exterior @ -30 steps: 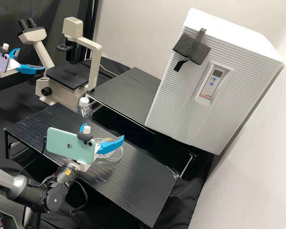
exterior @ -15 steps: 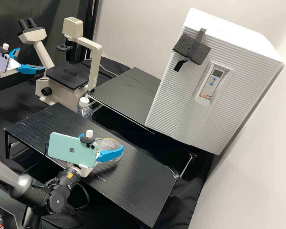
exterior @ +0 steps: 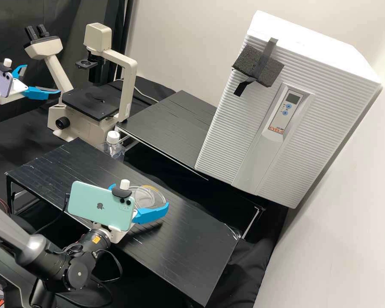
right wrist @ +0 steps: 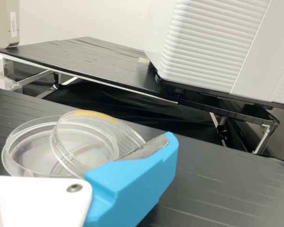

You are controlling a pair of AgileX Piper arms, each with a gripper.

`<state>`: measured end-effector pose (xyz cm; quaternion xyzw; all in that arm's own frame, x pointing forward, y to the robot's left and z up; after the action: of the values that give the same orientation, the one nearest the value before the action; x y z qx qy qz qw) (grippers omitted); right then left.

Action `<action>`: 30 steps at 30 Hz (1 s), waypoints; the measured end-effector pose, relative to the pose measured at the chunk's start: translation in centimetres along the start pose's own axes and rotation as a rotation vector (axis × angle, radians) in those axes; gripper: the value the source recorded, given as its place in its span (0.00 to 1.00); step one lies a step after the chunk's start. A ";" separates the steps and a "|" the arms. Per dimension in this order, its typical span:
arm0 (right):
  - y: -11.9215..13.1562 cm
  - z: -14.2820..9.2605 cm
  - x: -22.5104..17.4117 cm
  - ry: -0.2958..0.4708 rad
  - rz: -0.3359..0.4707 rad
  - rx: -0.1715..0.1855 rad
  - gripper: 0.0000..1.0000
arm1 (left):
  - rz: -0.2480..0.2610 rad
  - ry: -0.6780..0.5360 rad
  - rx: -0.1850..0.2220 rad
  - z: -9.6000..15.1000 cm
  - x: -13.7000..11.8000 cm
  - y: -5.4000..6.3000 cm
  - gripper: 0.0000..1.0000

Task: Close the petri dish lid.

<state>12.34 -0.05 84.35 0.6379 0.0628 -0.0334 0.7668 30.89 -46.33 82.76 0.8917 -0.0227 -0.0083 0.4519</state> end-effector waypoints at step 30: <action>-0.5 0.9 0.3 0.004 -0.052 0.092 1.00 | 0.000 0.000 0.000 0.0 0.0 0.0 1.00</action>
<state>12.66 -0.97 83.96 0.6706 0.0791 -0.0549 0.7356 30.89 -46.33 82.76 0.8917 -0.0227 -0.0083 0.4519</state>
